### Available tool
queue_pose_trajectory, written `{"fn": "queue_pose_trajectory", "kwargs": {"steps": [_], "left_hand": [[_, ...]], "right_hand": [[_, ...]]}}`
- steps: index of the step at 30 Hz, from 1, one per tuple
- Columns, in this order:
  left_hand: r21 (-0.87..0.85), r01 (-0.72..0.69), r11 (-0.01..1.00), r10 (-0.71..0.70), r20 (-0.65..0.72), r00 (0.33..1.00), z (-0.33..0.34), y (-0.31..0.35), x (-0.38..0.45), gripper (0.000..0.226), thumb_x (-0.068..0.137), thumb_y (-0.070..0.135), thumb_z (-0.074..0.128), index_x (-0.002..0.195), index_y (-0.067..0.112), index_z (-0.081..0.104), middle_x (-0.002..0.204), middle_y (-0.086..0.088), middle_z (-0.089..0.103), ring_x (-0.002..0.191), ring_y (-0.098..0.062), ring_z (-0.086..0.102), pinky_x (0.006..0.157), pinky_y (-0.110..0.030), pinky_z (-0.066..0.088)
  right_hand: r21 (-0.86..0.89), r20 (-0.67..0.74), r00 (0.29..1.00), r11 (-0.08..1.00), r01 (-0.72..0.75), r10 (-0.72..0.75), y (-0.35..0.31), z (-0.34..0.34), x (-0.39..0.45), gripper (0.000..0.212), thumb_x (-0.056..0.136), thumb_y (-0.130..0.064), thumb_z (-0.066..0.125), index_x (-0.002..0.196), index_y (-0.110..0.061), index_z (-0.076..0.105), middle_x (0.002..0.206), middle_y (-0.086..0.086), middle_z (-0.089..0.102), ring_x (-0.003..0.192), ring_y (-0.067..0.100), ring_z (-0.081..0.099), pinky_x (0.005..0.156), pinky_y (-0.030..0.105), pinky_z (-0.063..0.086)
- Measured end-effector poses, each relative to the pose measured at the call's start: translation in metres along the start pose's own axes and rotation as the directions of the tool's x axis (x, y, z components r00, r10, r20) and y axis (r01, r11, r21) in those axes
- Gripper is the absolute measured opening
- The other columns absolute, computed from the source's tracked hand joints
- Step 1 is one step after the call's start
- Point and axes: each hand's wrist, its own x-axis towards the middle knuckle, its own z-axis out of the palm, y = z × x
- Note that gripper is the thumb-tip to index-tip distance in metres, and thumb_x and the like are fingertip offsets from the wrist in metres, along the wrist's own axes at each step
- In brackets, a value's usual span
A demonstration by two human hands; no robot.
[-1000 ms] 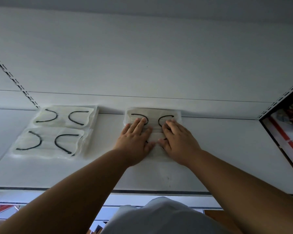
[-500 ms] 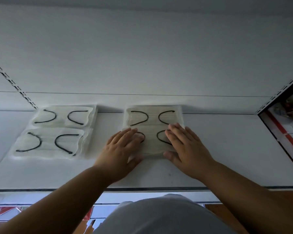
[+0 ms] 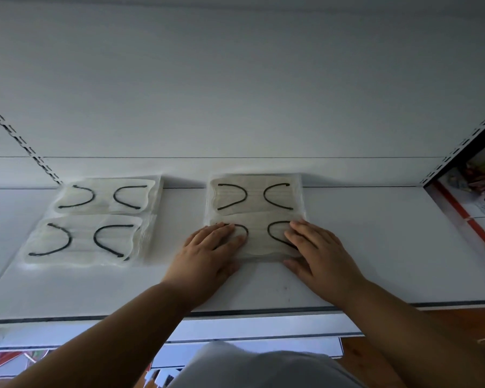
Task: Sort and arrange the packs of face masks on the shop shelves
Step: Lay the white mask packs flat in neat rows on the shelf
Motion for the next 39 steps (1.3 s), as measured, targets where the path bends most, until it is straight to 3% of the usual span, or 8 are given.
{"fn": "queue_pose_trajectory", "kwargs": {"steps": [6, 10, 17, 20, 24, 30, 34, 39], "left_hand": [[0.044, 0.026, 0.999, -0.028, 0.057, 0.998, -0.006, -0.001, 0.006, 0.045, 0.095, 0.045, 0.041, 0.131, 0.032, 0.065, 0.135, -0.004, 0.063, 0.124, -0.03, 0.06, 0.104, -0.048, 0.045], [0.073, 0.048, 0.996, -0.054, 0.075, 0.996, -0.019, 0.01, 0.006, 0.049, 0.094, 0.052, 0.042, 0.131, 0.029, 0.064, 0.138, -0.004, 0.06, 0.13, -0.028, 0.054, 0.108, -0.047, 0.042], [0.086, 0.14, 0.986, -0.139, -0.015, 0.99, -0.012, 0.062, 0.032, 0.035, 0.085, 0.03, 0.058, 0.119, 0.027, 0.067, 0.109, 0.002, 0.068, 0.099, -0.025, 0.065, 0.085, -0.039, 0.053], [0.103, 0.171, 0.98, -0.178, 0.064, 0.982, -0.011, 0.064, 0.039, 0.04, 0.079, 0.027, 0.068, 0.119, 0.029, 0.066, 0.106, 0.001, 0.064, 0.096, -0.026, 0.062, 0.084, -0.04, 0.053], [0.128, 0.172, 0.977, -0.187, 0.114, 0.976, -0.014, 0.064, 0.041, 0.04, 0.083, 0.026, 0.066, 0.122, 0.033, 0.062, 0.119, 0.0, 0.062, 0.11, -0.026, 0.06, 0.093, -0.04, 0.05], [0.114, 0.172, 0.979, -0.184, 0.109, 0.977, -0.01, 0.063, 0.036, 0.038, 0.091, 0.028, 0.062, 0.129, 0.034, 0.058, 0.133, -0.002, 0.06, 0.124, -0.028, 0.056, 0.102, -0.042, 0.046], [0.096, 0.168, 0.981, -0.181, 0.143, 0.973, -0.008, 0.062, 0.038, 0.041, 0.099, 0.029, 0.049, 0.139, 0.036, 0.045, 0.151, -0.001, 0.043, 0.142, -0.026, 0.037, 0.115, -0.041, 0.029], [0.075, 0.205, 0.976, -0.215, 0.157, 0.964, -0.008, 0.062, 0.045, 0.043, 0.098, 0.029, 0.044, 0.141, 0.035, 0.041, 0.149, 0.005, 0.044, 0.14, -0.022, 0.036, 0.116, -0.038, 0.025]], "right_hand": [[0.019, 0.034, 0.999, 1.0, 0.025, -0.025, 0.004, -0.008, 0.01, 0.051, 0.088, -0.054, 0.049, 0.11, -0.013, 0.07, 0.124, 0.008, 0.065, 0.112, 0.027, 0.063, 0.093, 0.042, 0.05], [0.042, 0.057, 0.996, 0.997, 0.065, -0.067, 0.008, -0.022, 0.015, 0.052, 0.091, -0.063, 0.044, 0.101, -0.019, 0.069, 0.12, 0.001, 0.064, 0.112, 0.02, 0.058, 0.094, 0.037, 0.044], [0.04, -0.079, 0.992, 0.994, 0.101, -0.098, 0.009, -0.033, 0.072, 0.016, 0.088, -0.026, 0.056, 0.077, -0.016, 0.061, 0.079, 0.002, 0.061, 0.078, 0.028, 0.057, 0.07, 0.033, 0.037], [0.025, 0.079, 0.989, 0.992, 0.127, -0.129, 0.01, -0.033, 0.108, 0.011, 0.089, -0.025, 0.061, 0.09, -0.015, 0.066, 0.098, 0.005, 0.064, 0.095, 0.031, 0.058, 0.079, 0.038, 0.046], [-0.045, 0.275, 0.96, 0.997, 0.063, -0.048, 0.008, -0.025, 0.132, 0.036, 0.096, -0.038, 0.054, 0.125, -0.015, 0.057, 0.14, 0.006, 0.05, 0.129, 0.029, 0.044, 0.1, 0.04, 0.04], [0.001, 0.328, 0.944, 0.999, -0.042, 0.039, 0.01, -0.015, 0.137, 0.046, 0.097, -0.05, 0.049, 0.128, -0.017, 0.054, 0.131, 0.008, 0.057, 0.119, 0.029, 0.051, 0.096, 0.041, 0.044], [-0.053, 0.417, 0.906, 0.997, -0.053, 0.07, 0.009, -0.016, 0.144, 0.063, 0.092, -0.063, 0.049, 0.138, -0.02, 0.045, 0.139, 0.007, 0.051, 0.126, 0.028, 0.047, 0.099, 0.042, 0.041], [-0.073, 0.422, 0.904, 0.996, -0.045, 0.072, 0.009, -0.019, 0.152, 0.053, 0.095, -0.057, 0.048, 0.134, -0.021, 0.048, 0.134, 0.006, 0.053, 0.122, 0.028, 0.049, 0.096, 0.041, 0.042]]}}
